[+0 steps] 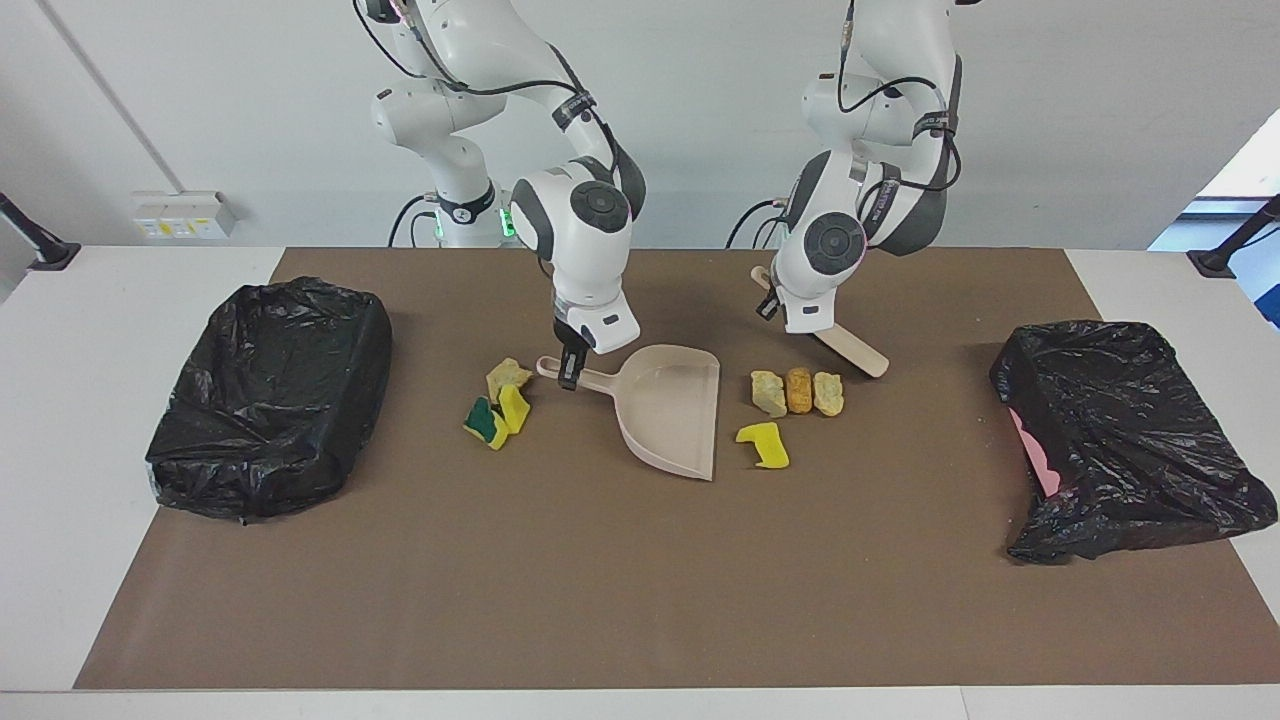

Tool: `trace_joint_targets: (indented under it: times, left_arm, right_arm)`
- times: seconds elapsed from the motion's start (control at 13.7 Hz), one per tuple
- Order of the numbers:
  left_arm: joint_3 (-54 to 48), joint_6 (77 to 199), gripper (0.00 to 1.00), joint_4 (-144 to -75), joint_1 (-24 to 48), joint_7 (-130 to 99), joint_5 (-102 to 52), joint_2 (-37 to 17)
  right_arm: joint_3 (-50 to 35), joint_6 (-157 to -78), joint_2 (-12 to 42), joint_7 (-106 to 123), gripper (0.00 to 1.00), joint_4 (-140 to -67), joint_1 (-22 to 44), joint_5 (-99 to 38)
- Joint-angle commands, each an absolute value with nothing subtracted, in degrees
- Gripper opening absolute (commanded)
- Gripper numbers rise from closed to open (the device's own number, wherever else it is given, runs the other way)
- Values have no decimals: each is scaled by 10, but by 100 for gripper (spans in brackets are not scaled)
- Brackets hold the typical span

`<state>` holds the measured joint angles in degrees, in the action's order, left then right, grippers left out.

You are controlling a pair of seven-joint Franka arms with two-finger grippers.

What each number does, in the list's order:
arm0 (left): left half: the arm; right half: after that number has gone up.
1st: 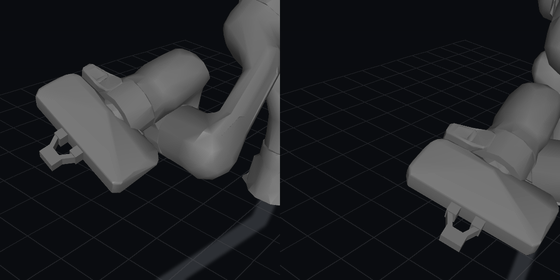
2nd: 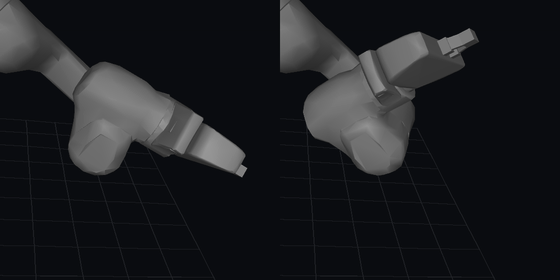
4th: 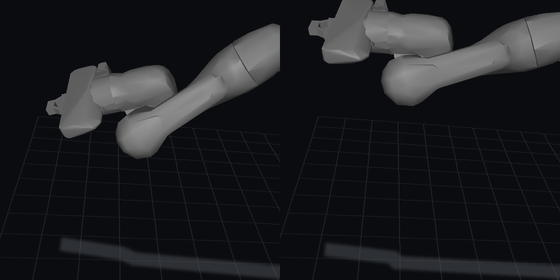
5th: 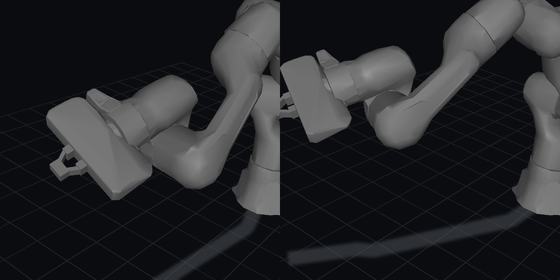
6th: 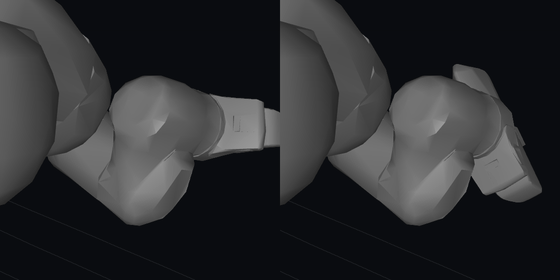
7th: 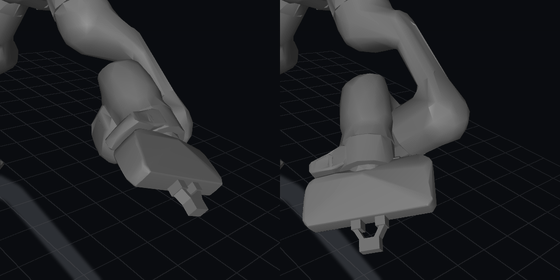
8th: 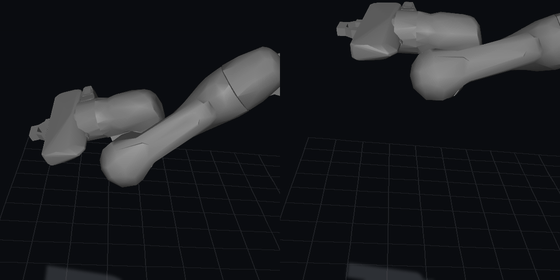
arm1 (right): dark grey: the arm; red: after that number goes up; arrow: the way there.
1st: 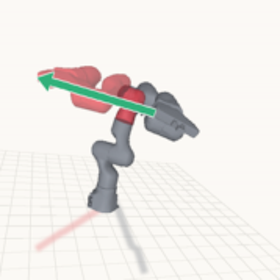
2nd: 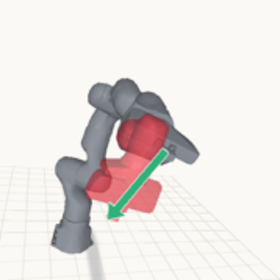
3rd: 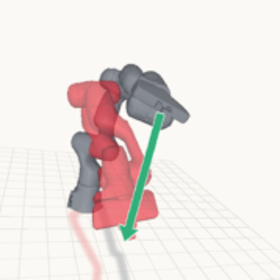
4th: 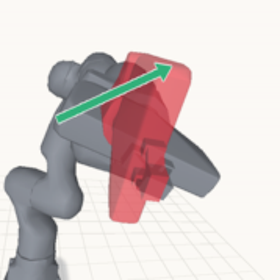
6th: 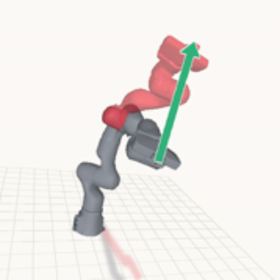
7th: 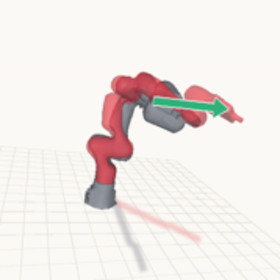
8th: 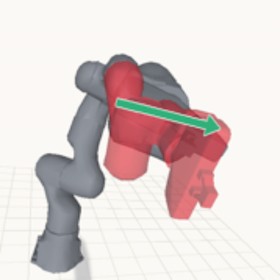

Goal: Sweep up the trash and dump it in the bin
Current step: 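Sweep the food scraps and sponge into the dustpan with the left brush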

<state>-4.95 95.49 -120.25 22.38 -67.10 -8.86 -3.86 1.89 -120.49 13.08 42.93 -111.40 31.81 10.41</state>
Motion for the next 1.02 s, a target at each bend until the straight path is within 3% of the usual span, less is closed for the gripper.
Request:
trace_joint_targets:
  times: [0.0, 0.66, 0.95]
  left_arm:
    - [-55, 1024, 0, -1239, 228, -609, -77, -16]
    - [-62, 1159, 0, -1248, 321, -443, -101, -16]
    - [-62, 1162, 0, -1209, 340, -376, -182, -34]
  right_arm:
    - [17, -1217, 131, 401, 0, -1114, 325, 105]
    - [17, -1218, 132, 388, 0, -1114, 327, 104]
    - [17, -1217, 132, 385, 0, -1115, 326, 104]
